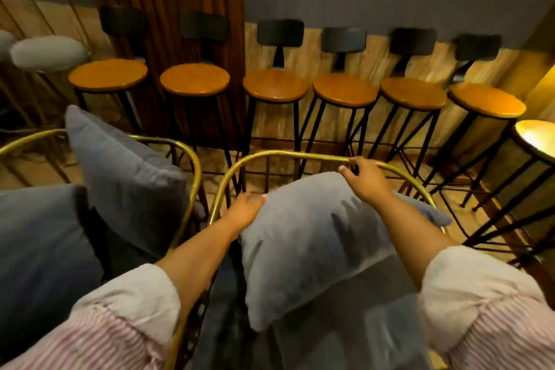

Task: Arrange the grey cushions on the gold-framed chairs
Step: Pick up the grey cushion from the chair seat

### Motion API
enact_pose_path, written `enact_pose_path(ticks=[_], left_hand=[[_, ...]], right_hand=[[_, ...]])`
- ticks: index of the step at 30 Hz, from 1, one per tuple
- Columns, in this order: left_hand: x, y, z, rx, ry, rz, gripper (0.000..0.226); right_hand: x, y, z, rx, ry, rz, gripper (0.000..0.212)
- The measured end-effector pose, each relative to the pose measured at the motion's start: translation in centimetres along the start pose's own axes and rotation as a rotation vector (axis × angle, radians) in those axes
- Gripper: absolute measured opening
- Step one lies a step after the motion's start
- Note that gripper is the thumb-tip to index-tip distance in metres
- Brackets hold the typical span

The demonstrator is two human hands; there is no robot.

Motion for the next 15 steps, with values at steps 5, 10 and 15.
enact_pose_path(ticks=[5, 10, 15], left_hand=[[2.5, -7.7, 6.6, -0.324, 0.18, -0.142, 0.108], [7.0, -6.9, 11.6, -0.541, 0.102, -0.156, 0.094], [7.8, -6.5, 15.5, -0.511, 0.282, -0.108, 0.094]], right_hand=[[4.2, -8.0, -4.3, 0.21, 0.079, 0.12, 0.048], [7.3, -10.6, -8.9, 0.332, 0.224, 0.273, 0.058], [9.7, -9.6, -15.8, 0.524, 0.016, 0.362, 0.129]])
Point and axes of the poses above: each hand's wrist, its own y-axis away from the middle knuckle, its own x-axis out of the palm, z = x × y, the point moved 7 cm from there along -y, towards the middle knuckle, and after that the axes turned 1 degree about x, right-handed, at the moved point
